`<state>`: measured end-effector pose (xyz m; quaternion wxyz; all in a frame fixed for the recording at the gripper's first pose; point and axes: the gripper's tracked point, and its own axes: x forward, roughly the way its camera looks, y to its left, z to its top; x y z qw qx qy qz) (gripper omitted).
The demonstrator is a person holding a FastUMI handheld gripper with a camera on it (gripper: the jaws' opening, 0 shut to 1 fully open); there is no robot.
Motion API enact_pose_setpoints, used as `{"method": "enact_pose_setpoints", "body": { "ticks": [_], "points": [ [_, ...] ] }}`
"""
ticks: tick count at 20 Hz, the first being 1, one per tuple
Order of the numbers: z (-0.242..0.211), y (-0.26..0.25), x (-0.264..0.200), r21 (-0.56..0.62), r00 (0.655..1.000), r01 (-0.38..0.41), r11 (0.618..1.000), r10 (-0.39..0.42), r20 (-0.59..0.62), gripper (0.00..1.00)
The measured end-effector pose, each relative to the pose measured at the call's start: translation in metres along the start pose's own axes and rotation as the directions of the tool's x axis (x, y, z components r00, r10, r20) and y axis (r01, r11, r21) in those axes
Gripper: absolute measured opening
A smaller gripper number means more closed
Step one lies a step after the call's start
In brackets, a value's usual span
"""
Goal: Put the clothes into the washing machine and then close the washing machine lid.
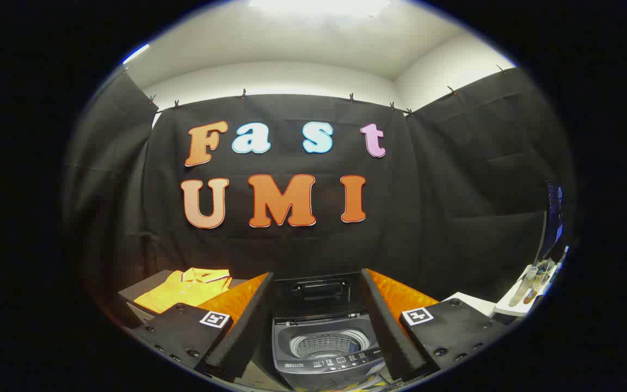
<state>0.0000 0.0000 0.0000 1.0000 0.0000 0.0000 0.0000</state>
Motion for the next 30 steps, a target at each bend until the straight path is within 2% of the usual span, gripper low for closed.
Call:
{"method": "enact_pose_setpoints", "body": {
  "ticks": [4,19,24,30],
  "points": [
    [0.000,0.017,0.007,0.006,1.000,-0.008,1.000,0.008,-0.008,0.99],
    [0.017,0.022,0.001,0.008,0.999,0.036,0.999,-0.036,0.021,0.99],
    [0.015,0.028,-0.001,0.046,1.000,0.021,0.999,-0.022,0.017,0.99],
    [0.029,0.050,0.009,0.035,1.000,-0.024,0.999,0.024,0.002,0.99]
  ]
}}
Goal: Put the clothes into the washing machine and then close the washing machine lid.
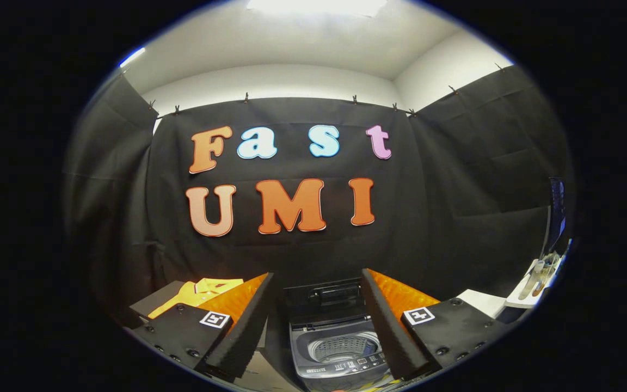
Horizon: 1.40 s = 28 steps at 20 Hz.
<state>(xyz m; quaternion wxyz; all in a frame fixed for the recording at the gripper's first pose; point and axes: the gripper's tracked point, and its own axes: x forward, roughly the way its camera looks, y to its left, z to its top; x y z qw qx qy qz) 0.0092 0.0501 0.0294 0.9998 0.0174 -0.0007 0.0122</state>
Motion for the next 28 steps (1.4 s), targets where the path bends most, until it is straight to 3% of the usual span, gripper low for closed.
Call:
{"method": "enact_pose_setpoints", "body": {
  "ticks": [3,5,8,10,14,18,23,28],
  "points": [
    [0.007,0.029,0.020,-0.008,0.997,-0.070,0.998,0.070,-0.024,0.99],
    [0.012,0.061,0.035,0.000,0.986,-0.158,0.987,0.158,-0.050,0.99],
    [0.029,0.121,0.047,0.037,0.945,-0.319,0.947,0.320,-0.060,0.99],
    [0.031,0.152,0.059,0.033,0.919,-0.384,0.923,0.386,-0.086,0.99],
    [0.002,0.195,0.096,-0.020,0.888,-0.426,0.904,0.414,-0.198,0.99],
    [-0.041,0.248,0.126,0.083,0.824,-0.472,0.878,0.473,-0.312,0.99],
    [-0.116,0.280,0.151,0.174,0.739,-0.440,0.881,0.465,-0.488,0.98],
    [-0.167,0.300,0.162,0.177,0.663,-0.436,0.882,0.448,-0.600,0.98]
  ]
}}
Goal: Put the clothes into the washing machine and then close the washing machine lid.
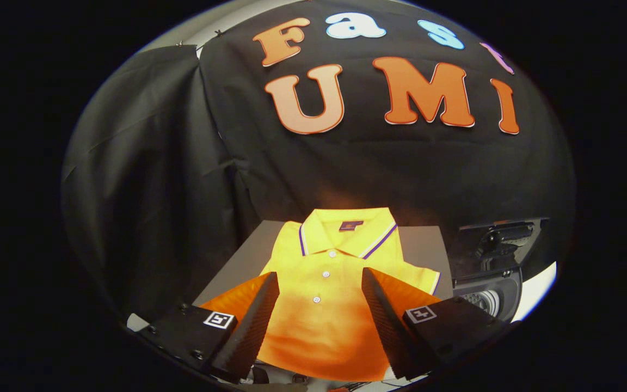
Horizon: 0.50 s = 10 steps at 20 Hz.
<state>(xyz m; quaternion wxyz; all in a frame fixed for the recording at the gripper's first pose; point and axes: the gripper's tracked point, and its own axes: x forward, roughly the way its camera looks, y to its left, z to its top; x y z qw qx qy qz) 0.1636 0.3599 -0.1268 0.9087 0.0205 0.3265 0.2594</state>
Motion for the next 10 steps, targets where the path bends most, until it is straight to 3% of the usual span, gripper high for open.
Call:
{"method": "enact_pose_setpoints", "body": {
  "ticks": [7,10],
  "points": [
    [-0.039,-0.005,0.045,0.019,0.992,0.049,0.999,-0.047,-0.117,0.98],
    [-0.042,-0.009,0.044,-0.053,0.992,0.065,0.996,-0.071,-0.109,0.98]
  ]
}}
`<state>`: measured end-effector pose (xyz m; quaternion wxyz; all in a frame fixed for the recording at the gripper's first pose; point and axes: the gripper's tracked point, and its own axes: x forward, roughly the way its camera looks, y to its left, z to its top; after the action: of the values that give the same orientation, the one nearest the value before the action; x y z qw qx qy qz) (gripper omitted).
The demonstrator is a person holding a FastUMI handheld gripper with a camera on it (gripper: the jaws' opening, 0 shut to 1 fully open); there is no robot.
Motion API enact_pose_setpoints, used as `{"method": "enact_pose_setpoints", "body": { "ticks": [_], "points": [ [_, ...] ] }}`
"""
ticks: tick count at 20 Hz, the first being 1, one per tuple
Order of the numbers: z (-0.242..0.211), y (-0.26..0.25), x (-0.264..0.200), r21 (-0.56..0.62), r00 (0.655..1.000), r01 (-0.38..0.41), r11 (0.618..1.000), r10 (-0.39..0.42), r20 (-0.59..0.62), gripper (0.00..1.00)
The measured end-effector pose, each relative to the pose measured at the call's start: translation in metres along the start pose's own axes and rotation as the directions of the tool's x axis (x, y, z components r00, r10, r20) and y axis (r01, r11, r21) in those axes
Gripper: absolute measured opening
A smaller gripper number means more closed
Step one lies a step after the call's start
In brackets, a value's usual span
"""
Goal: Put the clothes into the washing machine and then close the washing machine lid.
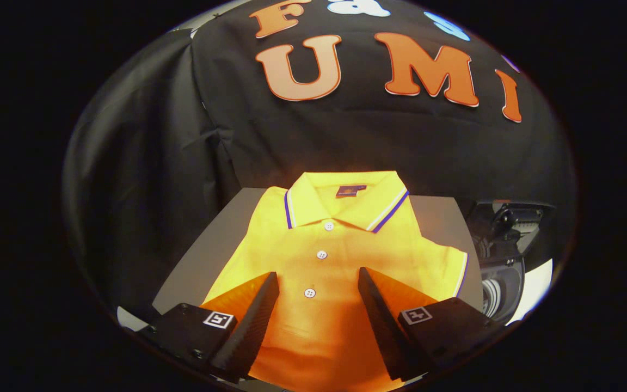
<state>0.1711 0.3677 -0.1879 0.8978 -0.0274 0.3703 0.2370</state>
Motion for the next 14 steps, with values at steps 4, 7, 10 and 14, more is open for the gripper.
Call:
{"method": "enact_pose_setpoints", "body": {
  "ticks": [4,7,10,14],
  "points": [
    [0.000,0.000,0.001,-0.044,1.000,-0.026,0.999,0.025,-0.017,0.97],
    [-0.002,-0.006,0.001,-0.076,0.997,-0.053,0.996,0.049,-0.052,0.88],
    [-0.005,-0.002,-0.002,-0.114,0.995,-0.077,0.990,0.069,-0.072,0.77],
    [-0.006,0.007,-0.003,-0.063,0.993,-0.113,0.992,0.110,-0.042,0.19]
  ]
}}
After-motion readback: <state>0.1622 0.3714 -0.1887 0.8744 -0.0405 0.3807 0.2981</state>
